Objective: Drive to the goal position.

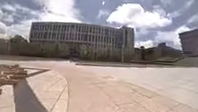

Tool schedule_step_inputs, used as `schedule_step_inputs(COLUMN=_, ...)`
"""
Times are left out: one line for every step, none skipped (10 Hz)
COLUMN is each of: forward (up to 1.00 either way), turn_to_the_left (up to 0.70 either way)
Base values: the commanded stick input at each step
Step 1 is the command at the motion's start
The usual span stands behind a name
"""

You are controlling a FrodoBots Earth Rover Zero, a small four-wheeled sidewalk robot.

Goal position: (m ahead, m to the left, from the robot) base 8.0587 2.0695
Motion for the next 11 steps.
schedule_step_inputs(forward=0.70, turn_to_the_left=0.34)
schedule_step_inputs(forward=0.70, turn_to_the_left=0.13)
schedule_step_inputs(forward=0.70, turn_to_the_left=0.06)
schedule_step_inputs(forward=0.70, turn_to_the_left=0.03)
schedule_step_inputs(forward=0.70, turn_to_the_left=0.09)
schedule_step_inputs(forward=0.70, turn_to_the_left=0.02)
schedule_step_inputs(forward=0.70, turn_to_the_left=0.00)
schedule_step_inputs(forward=0.70, turn_to_the_left=0.07)
schedule_step_inputs(forward=0.70, turn_to_the_left=0.24)
schedule_step_inputs(forward=0.70, turn_to_the_left=0.33)
schedule_step_inputs(forward=0.70, turn_to_the_left=0.30)
